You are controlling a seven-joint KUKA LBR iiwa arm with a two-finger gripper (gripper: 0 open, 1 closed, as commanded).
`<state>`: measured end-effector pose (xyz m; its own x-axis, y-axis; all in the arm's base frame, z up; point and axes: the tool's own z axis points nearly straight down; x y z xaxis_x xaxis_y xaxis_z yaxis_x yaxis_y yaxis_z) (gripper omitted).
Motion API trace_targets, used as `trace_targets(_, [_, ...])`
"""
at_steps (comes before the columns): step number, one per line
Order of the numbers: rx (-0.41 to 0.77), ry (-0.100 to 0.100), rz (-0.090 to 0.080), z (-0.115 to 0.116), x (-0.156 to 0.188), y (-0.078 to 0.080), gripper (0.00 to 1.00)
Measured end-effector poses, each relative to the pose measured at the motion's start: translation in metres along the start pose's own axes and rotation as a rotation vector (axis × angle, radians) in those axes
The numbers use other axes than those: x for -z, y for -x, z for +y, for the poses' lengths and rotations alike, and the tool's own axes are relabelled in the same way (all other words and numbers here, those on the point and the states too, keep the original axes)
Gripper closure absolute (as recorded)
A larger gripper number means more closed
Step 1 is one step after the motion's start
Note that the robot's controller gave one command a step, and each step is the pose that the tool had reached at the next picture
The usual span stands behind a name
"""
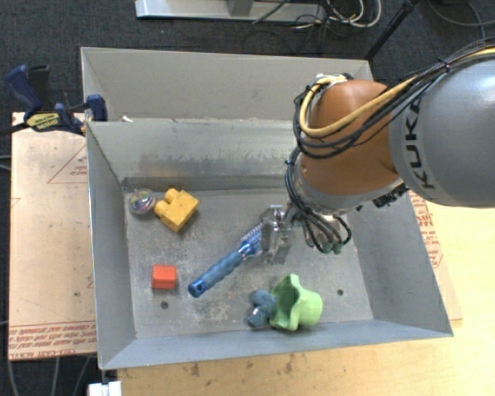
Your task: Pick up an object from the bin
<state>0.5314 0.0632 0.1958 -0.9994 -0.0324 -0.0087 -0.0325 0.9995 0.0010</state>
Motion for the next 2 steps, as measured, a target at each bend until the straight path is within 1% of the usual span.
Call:
trace_targets(1, [0.000,0.000,0.007,0.000,-0.004,-0.001,0.00])
trace_targets(2, [-0.027,0.000,0.016,0.018,-0.128,-0.002,0.00])
